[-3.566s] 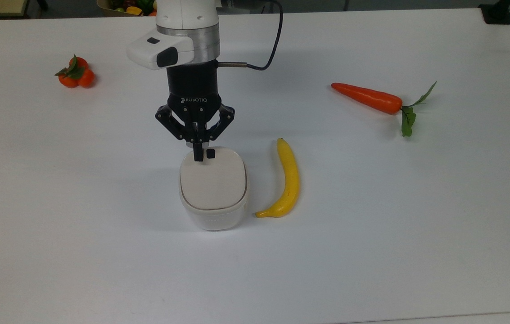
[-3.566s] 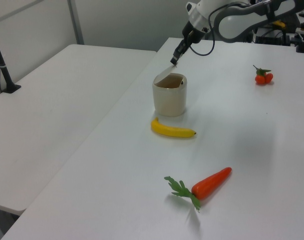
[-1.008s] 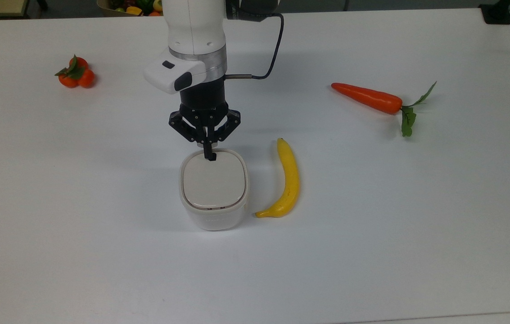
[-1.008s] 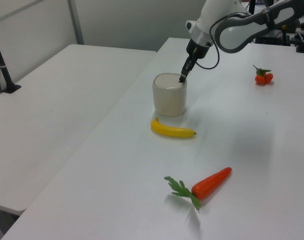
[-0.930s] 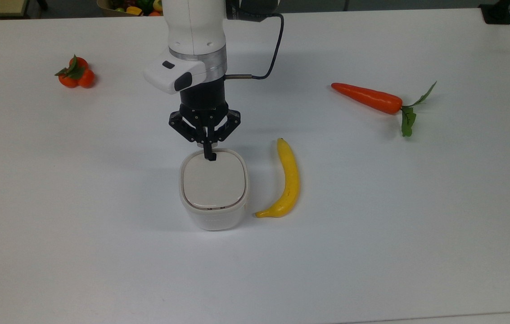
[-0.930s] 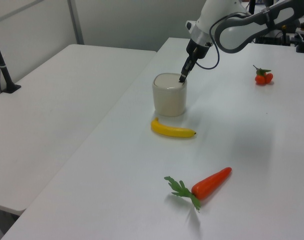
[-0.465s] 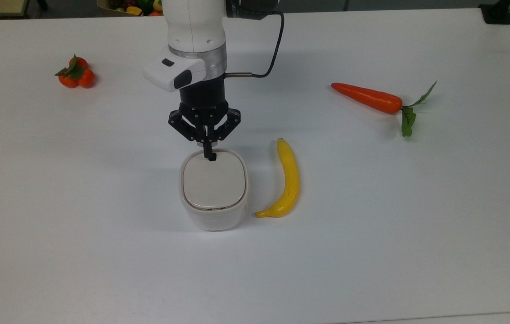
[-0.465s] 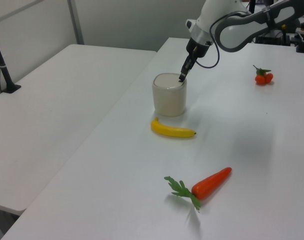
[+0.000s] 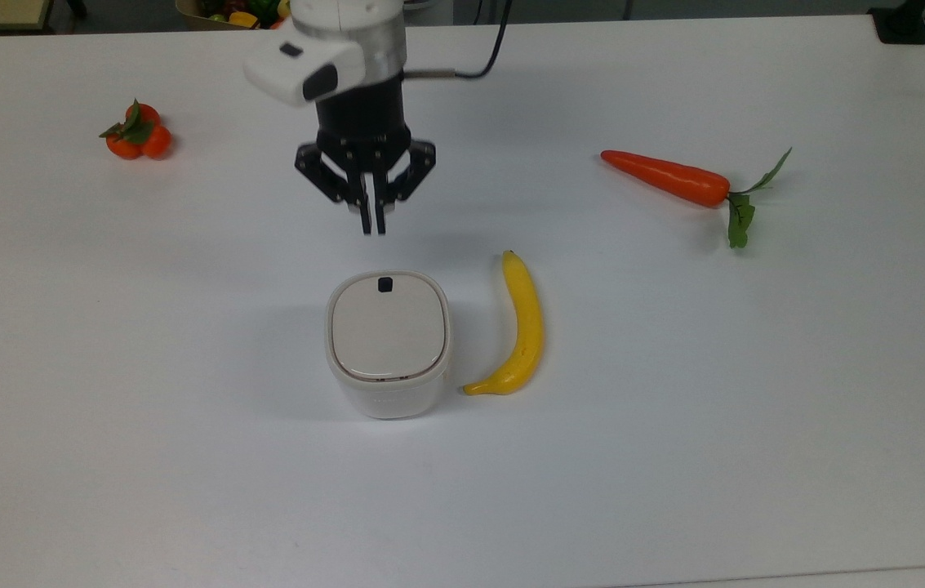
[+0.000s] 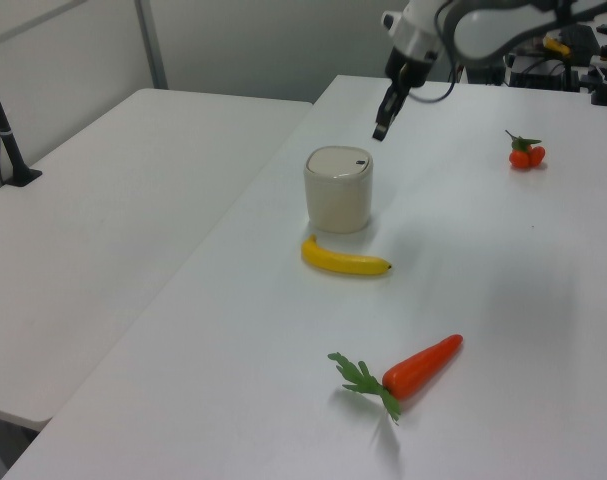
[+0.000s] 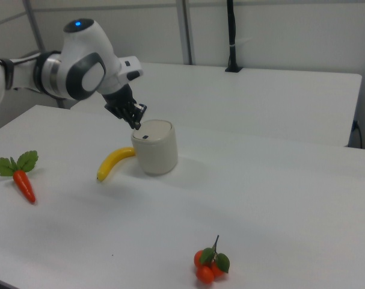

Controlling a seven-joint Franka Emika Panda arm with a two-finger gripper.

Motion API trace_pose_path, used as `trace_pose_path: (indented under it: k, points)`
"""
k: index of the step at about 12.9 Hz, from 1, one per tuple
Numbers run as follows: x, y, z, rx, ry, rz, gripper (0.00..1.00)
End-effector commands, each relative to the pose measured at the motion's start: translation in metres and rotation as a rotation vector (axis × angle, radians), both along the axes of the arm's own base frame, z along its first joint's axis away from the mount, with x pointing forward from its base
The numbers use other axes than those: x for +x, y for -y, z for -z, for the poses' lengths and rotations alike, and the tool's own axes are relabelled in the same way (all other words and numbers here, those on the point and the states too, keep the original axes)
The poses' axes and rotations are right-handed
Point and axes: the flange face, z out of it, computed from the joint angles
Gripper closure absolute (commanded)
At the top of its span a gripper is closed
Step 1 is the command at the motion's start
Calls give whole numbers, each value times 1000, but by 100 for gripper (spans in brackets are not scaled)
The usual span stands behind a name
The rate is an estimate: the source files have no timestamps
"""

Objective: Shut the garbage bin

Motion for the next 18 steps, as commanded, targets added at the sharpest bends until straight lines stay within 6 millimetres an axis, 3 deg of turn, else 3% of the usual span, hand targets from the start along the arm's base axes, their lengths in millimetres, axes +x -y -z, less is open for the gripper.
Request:
trace_pose_path:
  k: [1,3,4,9,13,16,18]
  points:
    - [-44,10,-50,84,-111,24,29]
    - [-63,25,-70,110,-168,44,5]
    - [-77,28,-86,115,-199,38,0]
    - [-131,29,-135,106,-316,4,0]
    - [-133,29,-136,95,-322,55,0]
    - [-122,29,-131,59,-286,47,0]
    - [-112,40,-125,40,-267,45,0]
